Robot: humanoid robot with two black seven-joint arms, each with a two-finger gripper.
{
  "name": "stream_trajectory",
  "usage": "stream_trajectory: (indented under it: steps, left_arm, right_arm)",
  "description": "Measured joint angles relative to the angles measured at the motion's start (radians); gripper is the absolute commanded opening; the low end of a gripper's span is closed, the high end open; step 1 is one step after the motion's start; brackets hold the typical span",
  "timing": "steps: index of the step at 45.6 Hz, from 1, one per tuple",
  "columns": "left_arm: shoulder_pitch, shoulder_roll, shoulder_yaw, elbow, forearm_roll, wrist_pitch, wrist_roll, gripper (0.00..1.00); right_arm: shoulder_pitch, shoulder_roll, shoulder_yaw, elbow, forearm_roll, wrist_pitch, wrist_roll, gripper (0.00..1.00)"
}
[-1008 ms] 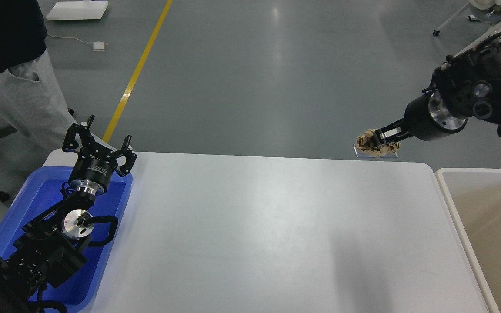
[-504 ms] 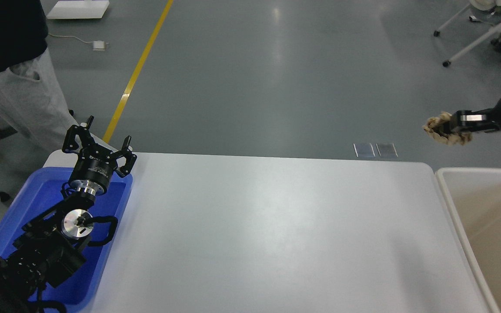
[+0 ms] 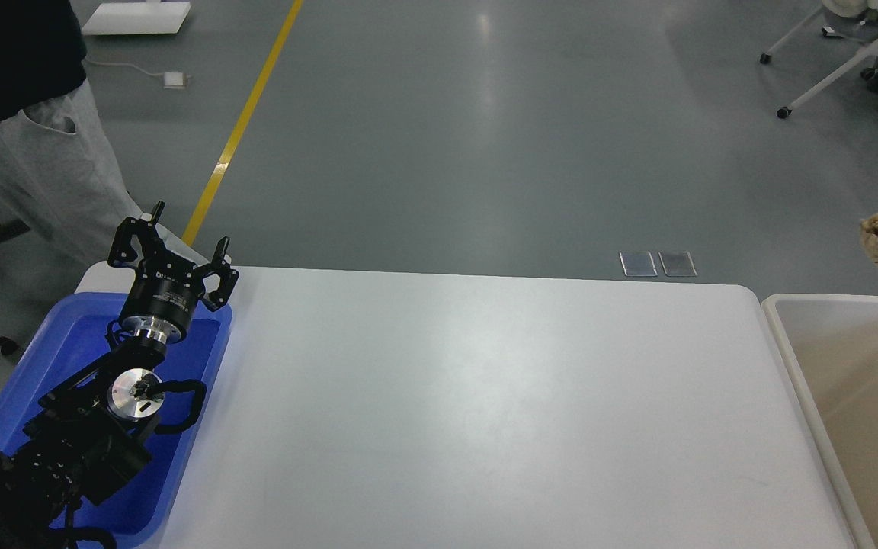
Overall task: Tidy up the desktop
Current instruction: 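Open the right gripper over the beige bin to drop the paper ball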
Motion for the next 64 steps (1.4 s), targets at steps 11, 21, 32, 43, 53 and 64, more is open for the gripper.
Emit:
stream_trajectory:
  steps: [11,21,32,43,53,64]
  left_arm:
    - [0.0,0.0,0.001,0.0,0.0,0.0,0.0,1.0]
    - [0.0,0.0,0.0,0.0,0.0,0.0,0.0,1.0]
    - [0.0,0.0,0.0,0.0,0.0,0.0,0.0,1.0]
    - [0.0,0.0,0.001,0.0,0.0,0.0,0.0,1.0]
    - [0.0,0.0,0.0,0.0,0.0,0.0,0.0,1.0]
    - [0.0,0.0,0.0,0.0,0.0,0.0,0.0,1.0]
  right_arm:
    - [-0.182,0.115,0.047,-0.223,0.257,-0.06,0.009,0.0]
    - [-0.293,0.245,0.144,-0.435,0.37,-0.078,0.013,0.0]
    - [-0.342,0.355,0.234,-0.628,0.413,-0.083,0.015,0.0]
    - [-0.38,0.434,0.289,-0.768,0.43,-0.085,0.014,0.0]
    - [-0.421,0.496,0.313,-0.847,0.479,-0.093,0.014,0.0]
    - [-0.447,0.554,0.322,-0.908,0.515,-0.141,0.013,0.0]
